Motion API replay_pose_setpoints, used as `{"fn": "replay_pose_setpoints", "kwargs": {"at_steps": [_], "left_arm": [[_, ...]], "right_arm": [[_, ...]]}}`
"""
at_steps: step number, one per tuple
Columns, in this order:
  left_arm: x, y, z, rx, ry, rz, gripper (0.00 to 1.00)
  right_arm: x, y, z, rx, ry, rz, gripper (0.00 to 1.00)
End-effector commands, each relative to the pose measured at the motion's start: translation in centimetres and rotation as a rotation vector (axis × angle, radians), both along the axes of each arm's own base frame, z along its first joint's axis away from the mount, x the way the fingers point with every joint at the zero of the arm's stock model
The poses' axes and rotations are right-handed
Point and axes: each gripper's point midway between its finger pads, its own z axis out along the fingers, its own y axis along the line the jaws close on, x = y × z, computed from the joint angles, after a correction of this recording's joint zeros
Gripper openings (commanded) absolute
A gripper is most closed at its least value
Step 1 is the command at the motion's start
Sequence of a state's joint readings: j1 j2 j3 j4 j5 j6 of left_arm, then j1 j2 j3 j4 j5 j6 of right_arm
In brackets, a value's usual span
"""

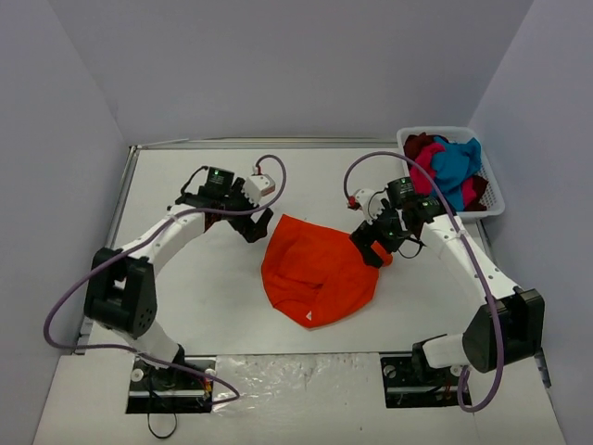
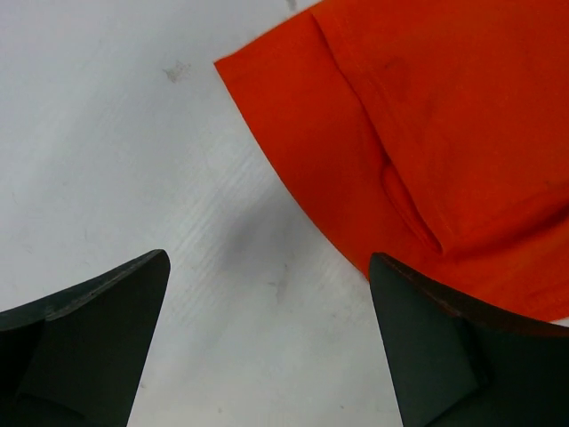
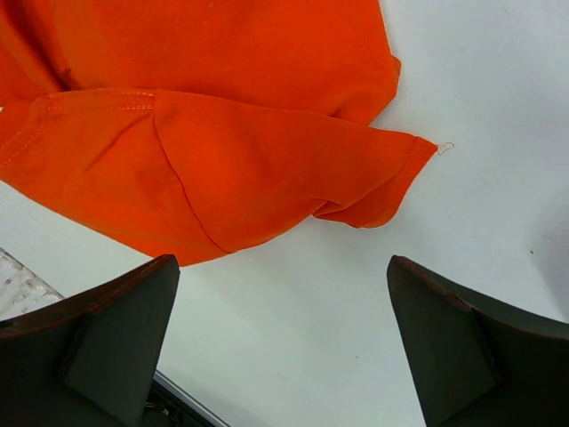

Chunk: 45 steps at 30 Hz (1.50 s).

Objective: Fold and stack the t-shirts
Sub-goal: Flatten out the tshirt

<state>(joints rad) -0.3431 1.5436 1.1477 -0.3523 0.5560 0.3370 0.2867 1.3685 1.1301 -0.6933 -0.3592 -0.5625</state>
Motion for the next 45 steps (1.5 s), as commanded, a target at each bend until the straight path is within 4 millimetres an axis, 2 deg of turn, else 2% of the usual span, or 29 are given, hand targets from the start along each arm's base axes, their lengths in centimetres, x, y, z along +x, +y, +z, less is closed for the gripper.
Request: {"fn": "replay_pose_setpoints", "kwargs": {"at_steps": [1,2,7,10,11,17,25,31,36,42,45], "left_arm": [[5.1,-1.5,3.1,-0.001,-0.141,0.051,0.94],[5.7,-1.8,1.2,0.019,-0.094,0.051,0.94],[8.0,-4.0,-0.8,0.0,-0.024,0.035,0.99],[9.2,-5.5,-2.5,-0.002,0.033,0.009,0.81],[9.3,-5.8,-2.7,-0.006,0.043,0.004,0.78],[9.1,-7.3,-4.5,-0.003,0.087,-0.035,0.74],[7.9,-8.9,-7.0,0.063,0.108,-0.09,0.61],[7.5,-9.5,-8.1,0.108,0.126,-0.104,0.42],[7.1,-9.7,-8.9,0.13,0.146,-0.107,0.35],[6.4,-9.8,-9.6,0.15,0.163,-0.115,0.03],[6.3,-9.6,-10.1,0.17,0.164,-0.113,0.02]], "right_arm": [[0.2,-1.2,0.5,-0.031,-0.019,-0.058,1.0],[0.3,-1.3,0.4,-0.032,-0.012,-0.065,1.0],[1.0,-2.2,0.5,-0.031,-0.011,-0.103,1.0],[1.2,-2.5,0.1,-0.033,0.003,-0.113,1.0],[1.3,-2.5,0.0,-0.033,0.006,-0.114,1.0],[1.5,-2.9,-0.6,-0.034,0.017,-0.123,1.0],[1.7,-2.8,-1.0,-0.031,0.029,-0.119,1.0],[1.2,-2.9,-1.2,-0.033,0.027,-0.113,1.0],[1.1,-2.9,-1.3,-0.029,0.025,-0.11,1.0],[1.1,-2.8,-1.7,-0.029,0.036,-0.106,1.0],[1.1,-2.8,-1.8,-0.027,0.037,-0.103,1.0]]}}
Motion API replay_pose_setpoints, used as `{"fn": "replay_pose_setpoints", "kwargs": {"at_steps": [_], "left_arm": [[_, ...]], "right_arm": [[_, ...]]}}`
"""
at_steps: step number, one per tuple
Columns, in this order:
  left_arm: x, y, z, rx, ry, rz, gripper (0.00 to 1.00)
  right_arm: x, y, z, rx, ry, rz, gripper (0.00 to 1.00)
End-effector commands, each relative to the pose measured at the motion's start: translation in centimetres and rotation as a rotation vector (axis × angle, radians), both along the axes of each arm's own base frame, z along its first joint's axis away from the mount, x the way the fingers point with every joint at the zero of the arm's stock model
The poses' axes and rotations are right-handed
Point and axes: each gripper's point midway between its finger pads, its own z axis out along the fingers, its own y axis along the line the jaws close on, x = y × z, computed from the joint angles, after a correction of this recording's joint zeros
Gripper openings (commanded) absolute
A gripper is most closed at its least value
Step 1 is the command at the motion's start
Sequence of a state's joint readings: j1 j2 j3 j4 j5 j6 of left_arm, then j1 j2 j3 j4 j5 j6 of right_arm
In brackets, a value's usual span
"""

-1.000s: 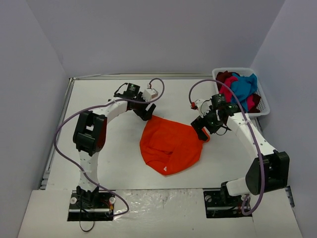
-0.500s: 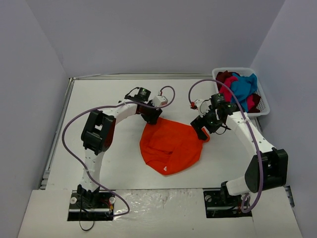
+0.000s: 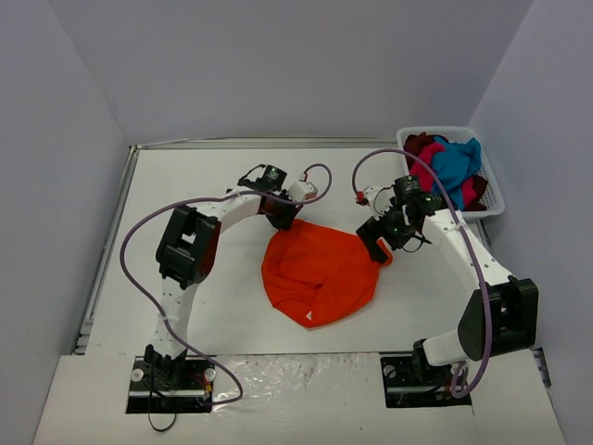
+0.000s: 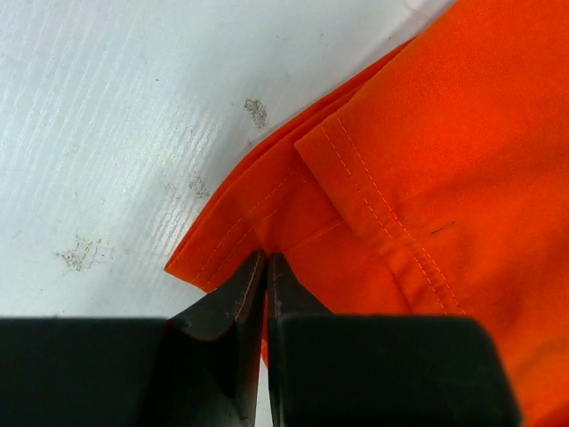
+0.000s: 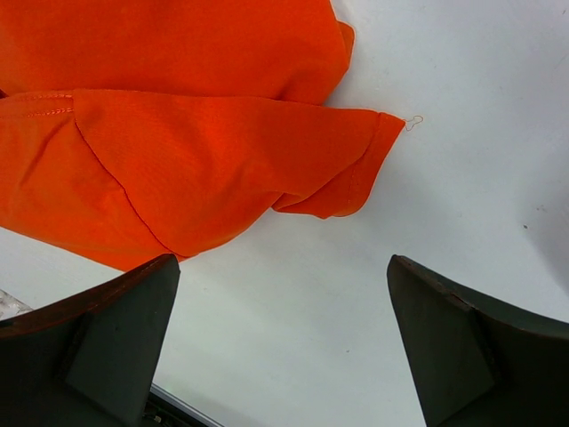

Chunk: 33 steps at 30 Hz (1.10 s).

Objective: Fold and stack the t-shirts
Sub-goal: Flatten out the tshirt

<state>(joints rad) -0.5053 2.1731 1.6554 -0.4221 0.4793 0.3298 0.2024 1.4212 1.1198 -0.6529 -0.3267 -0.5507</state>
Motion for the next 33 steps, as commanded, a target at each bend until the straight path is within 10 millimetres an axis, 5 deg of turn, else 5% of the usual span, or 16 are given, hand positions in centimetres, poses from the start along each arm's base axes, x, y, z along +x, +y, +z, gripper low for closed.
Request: {"fn": "replay_pose_setpoints", "kwargs": {"at_steps": [1,5,11,12,15,19,24,33], "left_arm": [[-0.5,0.0,0.0,0.044,0.002,-0.004,0.02],[0.7,0.8,1.3,0.083,-0.056,0.054,0.02],[2.5,5.1,10.2,0.108,-0.215,0.2,0.02],[1.8,5.7,12.9,0.089,-0.241,0.21,0.02],[-0.5,7.8,16.4,0.102,-0.277,0.228,0.02],[-4.1,10.6,16.9,0.155,-0.286,0.237,0.02],[-8.9,14.3,14.3,0.236,-0.248,0.264,0.02],[-11.2,17.4,12.1,0.312,-0.227,0.3,0.02]], "right_arm": [[-0.5,-0.1,-0.3,0.006,0.016,0.007,1.0],[-0.2,0.0,-0.3,0.003,0.017,0.011,1.0],[0.5,-0.2,-0.8,-0.015,0.031,0.02,1.0],[0.7,-0.1,-0.9,-0.012,0.035,0.021,1.0],[0.8,0.6,-1.0,0.0,0.042,0.043,1.0],[0.8,1.5,-1.5,0.004,0.065,0.069,1.0],[0.0,3.3,-2.9,0.041,0.144,0.127,1.0],[0.4,9.3,-4.0,0.249,0.308,0.282,0.98]]}}
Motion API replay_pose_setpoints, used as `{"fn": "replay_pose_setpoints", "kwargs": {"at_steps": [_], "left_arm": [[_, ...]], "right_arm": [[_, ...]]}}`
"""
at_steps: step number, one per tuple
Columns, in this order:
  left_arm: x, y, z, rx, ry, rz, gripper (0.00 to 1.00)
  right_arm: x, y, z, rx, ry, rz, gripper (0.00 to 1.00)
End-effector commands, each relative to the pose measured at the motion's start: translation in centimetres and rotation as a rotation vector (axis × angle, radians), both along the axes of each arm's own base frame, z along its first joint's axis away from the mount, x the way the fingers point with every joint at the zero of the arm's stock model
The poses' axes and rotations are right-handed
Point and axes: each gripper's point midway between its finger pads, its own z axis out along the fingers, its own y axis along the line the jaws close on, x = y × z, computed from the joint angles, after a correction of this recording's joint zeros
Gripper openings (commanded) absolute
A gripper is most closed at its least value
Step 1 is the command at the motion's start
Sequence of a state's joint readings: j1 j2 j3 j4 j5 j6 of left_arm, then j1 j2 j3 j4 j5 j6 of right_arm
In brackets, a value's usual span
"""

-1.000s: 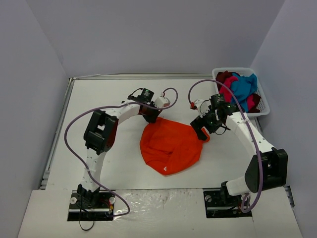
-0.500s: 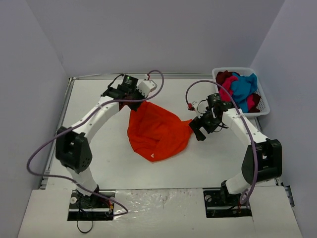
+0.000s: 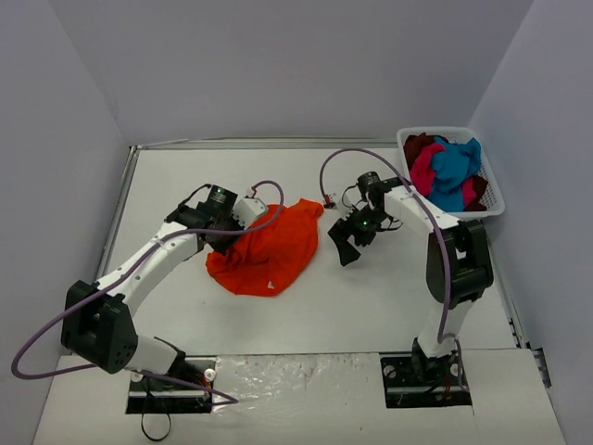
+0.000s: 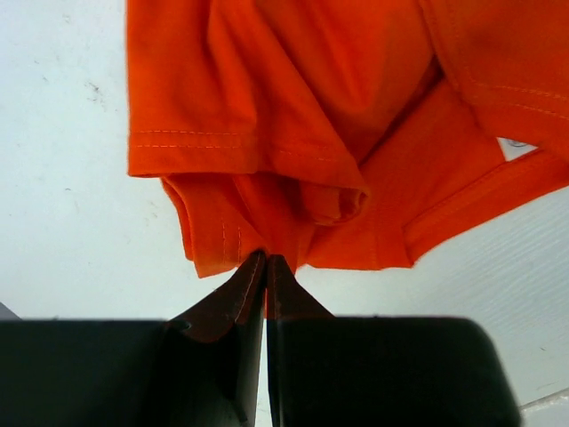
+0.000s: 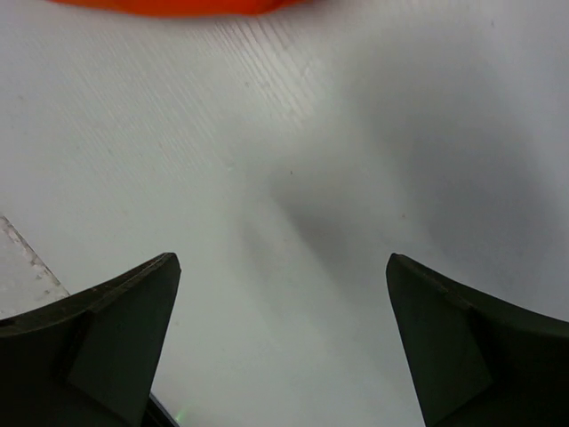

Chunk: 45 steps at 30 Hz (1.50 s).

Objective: Fold and stack the t-shirts
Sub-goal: Flatten out the tshirt

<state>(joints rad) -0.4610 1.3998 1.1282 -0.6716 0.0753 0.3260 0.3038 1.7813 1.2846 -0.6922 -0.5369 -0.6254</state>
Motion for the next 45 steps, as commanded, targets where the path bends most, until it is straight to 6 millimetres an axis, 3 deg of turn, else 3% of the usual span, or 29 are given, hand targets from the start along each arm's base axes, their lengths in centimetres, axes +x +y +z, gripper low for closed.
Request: {"fn": "replay_pose_setpoints", "kwargs": {"at_steps": [1,5,10,12,21,24,25,27,28,31,37,41,45], "left_arm": [[0.7,1.3,2.3,0.015,-0.07,0.039,0.02],[0.5,1.6,2.2,0.0,-0.061,0.051,0.02],[0.2,1.6,2.0,-0.038,-0.043,0.054,0.02],[0.2,1.7,1.9,-0.04,-0.039,0.057,0.02],[0.3,2.2,1.6,-0.076,-0.037,0.081,0.02],[0.2,2.2,1.2,-0.077,-0.028,0.076,0.02],[0.2,2.2,1.2,-0.078,-0.026,0.075,0.02],[-0.1,2.1,1.1,-0.076,-0.017,0.061,0.02],[-0.2,2.2,1.2,-0.076,-0.017,0.056,0.02],[-1.4,1.8,1.1,-0.085,0.02,0.0,0.02],[-5.2,0.1,1.5,-0.142,0.116,-0.18,0.02],[-8.8,-2.6,1.9,-0.25,0.221,-0.371,0.02],[-11.3,-6.7,2.1,-0.408,0.275,-0.542,0.02]], "right_arm": [[0.1,2.9,1.8,0.145,0.056,0.046,0.97],[2.2,5.3,2.2,0.233,0.089,0.036,0.95],[2.8,7.8,1.0,0.28,0.163,0.064,0.9],[2.9,9.1,0.9,0.276,0.169,0.089,0.88],[0.8,12.9,-2.8,0.202,0.243,0.18,0.76],[0.8,12.7,-3.6,0.171,0.246,0.178,0.57],[1.0,12.5,-3.8,0.16,0.245,0.17,0.38],[1.4,11.9,-4.1,0.123,0.227,0.162,0.22],[1.9,11.3,-4.1,0.116,0.22,0.144,0.12],[3.6,9.5,-3.7,0.09,0.191,0.087,0.0],[9.7,6.7,-1.5,0.057,0.054,-0.038,0.0],[14.5,8.1,1.1,0.135,-0.032,-0.095,0.0],[16.3,10.7,2.1,0.193,-0.056,-0.08,0.0]]}}
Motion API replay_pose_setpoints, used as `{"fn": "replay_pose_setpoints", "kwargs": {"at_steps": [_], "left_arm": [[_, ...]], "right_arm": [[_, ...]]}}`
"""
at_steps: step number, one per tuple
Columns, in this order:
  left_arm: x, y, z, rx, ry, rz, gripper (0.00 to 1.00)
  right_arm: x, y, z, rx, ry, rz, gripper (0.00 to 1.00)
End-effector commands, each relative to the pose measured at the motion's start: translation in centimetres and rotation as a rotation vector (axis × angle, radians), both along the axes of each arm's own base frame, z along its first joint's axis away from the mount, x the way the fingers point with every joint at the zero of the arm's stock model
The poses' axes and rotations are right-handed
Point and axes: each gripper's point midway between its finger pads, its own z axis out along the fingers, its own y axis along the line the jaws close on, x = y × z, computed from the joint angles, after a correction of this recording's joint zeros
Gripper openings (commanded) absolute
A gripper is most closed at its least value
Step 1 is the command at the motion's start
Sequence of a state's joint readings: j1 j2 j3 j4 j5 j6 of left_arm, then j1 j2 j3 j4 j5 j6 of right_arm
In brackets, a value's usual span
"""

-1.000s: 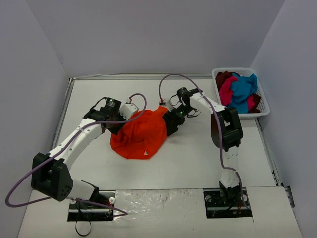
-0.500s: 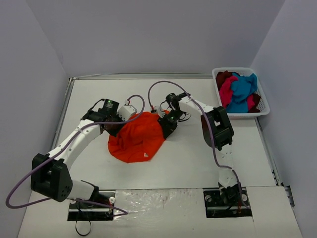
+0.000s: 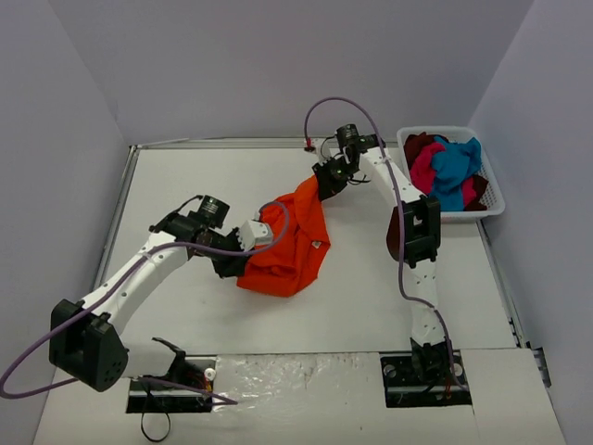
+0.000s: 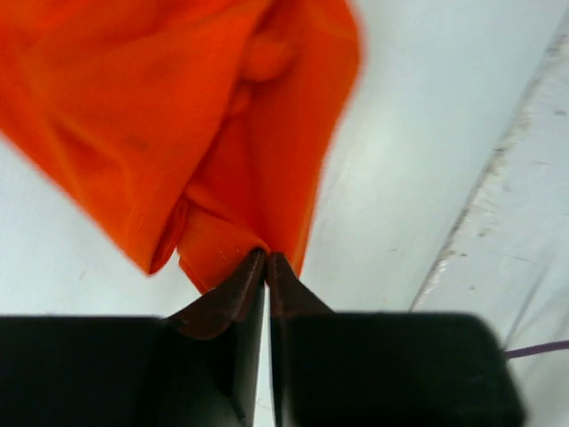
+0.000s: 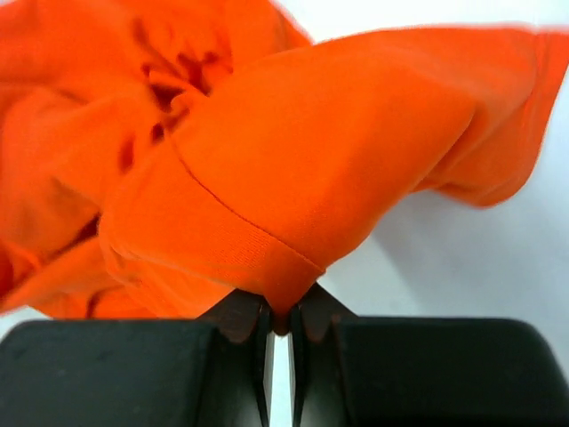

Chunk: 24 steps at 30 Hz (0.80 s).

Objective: Fold and stack the t-shirts
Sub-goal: Flatten out the tshirt

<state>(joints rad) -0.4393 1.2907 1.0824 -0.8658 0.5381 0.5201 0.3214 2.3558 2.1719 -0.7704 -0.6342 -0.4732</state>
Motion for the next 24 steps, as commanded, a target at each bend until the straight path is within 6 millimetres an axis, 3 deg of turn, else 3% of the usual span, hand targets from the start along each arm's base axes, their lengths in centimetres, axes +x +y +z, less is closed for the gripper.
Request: {"fn": "replay_pose_setpoints", "kwargs": {"at_steps": [1,4,5,6,7,8,10,13,14,16,17,19,24], "left_arm": [[-4.1,-4.4,1.5,-0.218,0.098,-0.216,0.1],[-6.3,-7.5,1.2,-0.268,0.152,-0.356,0.48],[-7.7,-8.6,1.1,-0.274,0.207,-0.419,0.51],[-8.2,-9.0,1.1,-0.272,0.228,-0.447,0.55],[-8.6,-9.3,0.9,-0.266,0.242,-0.479,0.64],[-8.8,-9.6,0.9,-0.253,0.28,-0.491,0.78],[-8.4,-9.8,1.1,-0.242,0.284,-0.493,0.79],[-5.6,-9.7,2.2,-0.273,0.197,-0.418,0.78],[-3.8,-10.2,3.4,-0.315,0.093,-0.396,0.78],[0.0,-9.6,4.0,-0.333,-0.037,-0.285,0.79],[1.0,-9.2,4.2,-0.324,-0.076,-0.256,0.79],[4.4,-8.2,3.8,-0.274,-0.164,-0.152,0.8],[9.4,-6.4,2.2,-0.265,-0.241,0.012,0.82]], "right_arm": [[-0.6,2.6,-0.1,0.027,0.053,0.015,0.02],[-0.9,3.4,-1.3,0.022,0.071,0.033,0.36],[-1.1,3.4,-1.4,0.019,0.075,0.036,0.53],[-1.3,3.2,-1.5,0.014,0.079,0.038,0.62],[-1.8,2.8,-2.2,-0.002,0.094,0.046,0.63],[-2.0,2.5,-1.6,-0.005,0.083,0.047,0.65],[-2.2,1.4,-1.3,-0.011,0.08,0.043,0.68],[-3.1,0.0,0.1,0.002,0.072,0.034,0.69],[-3.9,-0.4,0.8,0.001,0.068,0.033,0.7],[-4.1,-1.1,1.2,-0.005,0.047,0.021,0.7],[-5.1,-1.5,1.5,-0.011,0.05,0.015,0.71],[-5.4,-2.0,1.8,-0.025,0.02,0.002,0.71],[-7.6,-2.2,2.1,-0.079,-0.037,0.016,0.7]]}}
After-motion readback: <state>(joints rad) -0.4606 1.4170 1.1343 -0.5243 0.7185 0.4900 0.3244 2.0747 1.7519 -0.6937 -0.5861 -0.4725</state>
